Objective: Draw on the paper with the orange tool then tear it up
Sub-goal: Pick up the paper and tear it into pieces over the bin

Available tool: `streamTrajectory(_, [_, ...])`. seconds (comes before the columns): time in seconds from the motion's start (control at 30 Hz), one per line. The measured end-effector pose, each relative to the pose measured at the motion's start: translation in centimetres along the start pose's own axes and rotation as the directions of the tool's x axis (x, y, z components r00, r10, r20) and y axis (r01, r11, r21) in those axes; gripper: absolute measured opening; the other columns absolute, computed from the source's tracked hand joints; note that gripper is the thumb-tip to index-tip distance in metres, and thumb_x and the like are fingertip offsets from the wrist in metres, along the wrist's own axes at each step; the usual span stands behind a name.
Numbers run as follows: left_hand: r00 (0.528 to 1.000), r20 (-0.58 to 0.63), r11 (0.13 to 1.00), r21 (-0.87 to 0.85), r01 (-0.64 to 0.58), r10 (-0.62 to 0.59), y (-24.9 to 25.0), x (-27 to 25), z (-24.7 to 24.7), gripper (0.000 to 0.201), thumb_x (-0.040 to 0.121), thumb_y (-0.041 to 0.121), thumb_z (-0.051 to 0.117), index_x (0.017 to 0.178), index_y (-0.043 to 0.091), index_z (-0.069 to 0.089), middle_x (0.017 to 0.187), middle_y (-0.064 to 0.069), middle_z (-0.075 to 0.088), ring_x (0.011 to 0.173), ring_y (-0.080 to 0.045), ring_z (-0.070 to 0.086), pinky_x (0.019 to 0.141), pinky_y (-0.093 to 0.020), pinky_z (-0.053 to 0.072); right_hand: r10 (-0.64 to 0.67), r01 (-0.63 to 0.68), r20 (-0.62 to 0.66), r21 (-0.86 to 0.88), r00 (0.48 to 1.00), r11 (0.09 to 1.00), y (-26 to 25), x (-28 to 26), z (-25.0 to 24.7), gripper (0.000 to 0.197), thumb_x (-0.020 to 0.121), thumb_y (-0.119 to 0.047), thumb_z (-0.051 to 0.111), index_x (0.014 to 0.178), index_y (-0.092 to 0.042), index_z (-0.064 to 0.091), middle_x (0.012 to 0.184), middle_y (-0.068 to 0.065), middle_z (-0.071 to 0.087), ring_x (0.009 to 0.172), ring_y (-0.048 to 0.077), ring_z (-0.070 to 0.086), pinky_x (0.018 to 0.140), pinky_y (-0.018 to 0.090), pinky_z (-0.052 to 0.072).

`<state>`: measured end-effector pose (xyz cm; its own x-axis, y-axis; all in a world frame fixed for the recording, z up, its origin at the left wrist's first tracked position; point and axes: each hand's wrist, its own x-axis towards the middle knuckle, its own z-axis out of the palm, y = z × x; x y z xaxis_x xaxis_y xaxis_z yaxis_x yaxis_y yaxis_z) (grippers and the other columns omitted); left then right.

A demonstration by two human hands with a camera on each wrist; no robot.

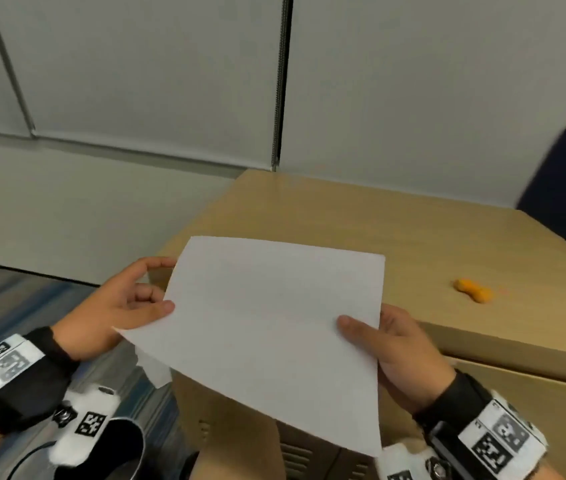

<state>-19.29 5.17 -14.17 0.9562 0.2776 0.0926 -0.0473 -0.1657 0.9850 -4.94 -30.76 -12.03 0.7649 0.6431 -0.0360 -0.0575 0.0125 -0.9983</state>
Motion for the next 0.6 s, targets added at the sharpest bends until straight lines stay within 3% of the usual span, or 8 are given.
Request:
streamTrajectory(0.1, [0.976, -0.066, 0.974, 0.076, 0.214, -0.209, -5.6, -3.5, -3.4, 0.079, 0.062, 0.035, 0.085, 0.134, 0.031, 0.051, 0.09, -0.037, 0.063, 0.076, -0.034, 0.066, 0.07, -0.042, 0.054, 0.108, -0.103, 0.082, -0.057, 0.991, 0.993, 4.4, 2.3, 4.9, 0.025, 0.097, -0.008, 0.059, 0.12, -0.003, 0.068, 0.113, 0.013, 0.077, 0.101, 0.032, 0.075, 0.089, 0.044, 0.061])
streamTrajectory(0.17, [0.944, -0.172, 0.898, 0.302, 0.321, -0.28, -9.3, -6.5, -5.9, 0.073, 0.064, 0.046, 0.08, 0.13, 0.036, 0.05, 0.095, -0.02, 0.072, 0.08, -0.024, 0.069, 0.08, -0.04, 0.054, 0.207, -0.191, 0.133, -0.122, 0.969, 0.974, 7.4, 4.3, 8.1, 0.021, 0.1, -0.008, 0.058, 0.116, -0.002, 0.069, 0.111, 0.014, 0.077, 0.1, 0.032, 0.075, 0.09, 0.044, 0.06])
streamTrajectory(0.23, [0.931, -0.268, 0.684, 0.632, 0.364, -0.249, -12.0, -9.1, -7.4, 0.052, 0.081, 0.055, 0.066, 0.128, 0.046, 0.045, 0.124, -0.005, 0.067, 0.105, -0.015, 0.065, 0.096, -0.033, 0.049, 0.312, -0.275, 0.159, -0.217, 0.937, 0.937, 10.8, 6.3, 11.2, 0.019, 0.101, -0.009, 0.057, 0.112, -0.002, 0.07, 0.109, 0.016, 0.077, 0.099, 0.033, 0.075, 0.092, 0.048, 0.059])
streamTrajectory(0.3, [0.969, -0.212, 0.503, 0.828, 0.249, -0.13, -13.8, -10.3, -6.9, 0.062, 0.091, 0.068, 0.042, 0.147, 0.042, 0.033, 0.156, 0.0, 0.039, 0.14, -0.021, 0.04, 0.114, -0.036, 0.033, 0.385, -0.321, 0.148, -0.331, 0.911, 0.887, 14.4, 8.3, 14.3, 0.02, 0.101, -0.011, 0.056, 0.111, -0.001, 0.071, 0.107, 0.016, 0.077, 0.097, 0.033, 0.074, 0.094, 0.053, 0.057])
streamTrajectory(0.43, [0.991, 0.127, 0.701, 0.711, -0.055, -0.051, -16.2, -9.4, 0.1, 0.074, 0.102, 0.061, 0.029, 0.161, 0.028, -0.002, 0.168, 0.014, -0.012, 0.152, -0.005, -0.015, 0.121, -0.027, -0.009, 0.473, -0.337, 0.167, -0.505, 0.865, 0.794, 20.2, 11.0, 19.8, 0.019, 0.099, -0.011, 0.055, 0.107, -0.004, 0.072, 0.103, 0.013, 0.076, 0.095, 0.032, 0.073, 0.094, 0.05, 0.057])
streamTrajectory(0.5, [0.974, 0.126, 0.838, 0.538, 0.091, -0.187, -21.8, -10.4, 1.1, 0.074, 0.1, 0.065, 0.023, 0.158, 0.033, -0.008, 0.167, 0.016, -0.013, 0.152, -0.003, -0.016, 0.121, -0.026, -0.012, 0.505, -0.306, 0.195, -0.599, 0.841, 0.74, 22.5, 11.9, 23.0, 0.017, 0.098, -0.009, 0.055, 0.1, -0.008, 0.071, 0.098, 0.01, 0.073, 0.098, 0.029, 0.07, 0.092, 0.042, 0.057])
streamTrajectory(0.53, [0.937, 0.069, 0.82, 0.508, 0.263, -0.343, -25.6, -11.4, 0.8, 0.076, 0.097, 0.072, 0.018, 0.156, 0.035, -0.011, 0.166, 0.016, -0.013, 0.153, -0.007, -0.015, 0.122, -0.031, -0.011, 0.521, -0.296, 0.189, -0.644, 0.832, 0.706, 23.3, 12.1, 24.5, 0.017, 0.099, -0.009, 0.054, 0.101, -0.007, 0.07, 0.101, 0.012, 0.071, 0.102, 0.03, 0.068, 0.092, 0.037, 0.055])
streamTrajectory(0.6, [0.714, -0.128, 0.539, 0.569, 0.622, -0.688, -32.6, -13.4, -1.0, 0.071, 0.102, 0.064, 0.016, 0.157, 0.029, -0.012, 0.167, 0.004, -0.015, 0.154, -0.023, -0.014, 0.124, -0.047, -0.004, 0.56, -0.323, 0.125, -0.707, 0.819, 0.629, 25.0, 13.0, 26.6, 0.026, 0.101, -0.011, 0.051, 0.12, 0.001, 0.064, 0.123, 0.019, 0.066, 0.117, 0.034, 0.063, 0.098, 0.034, 0.05])
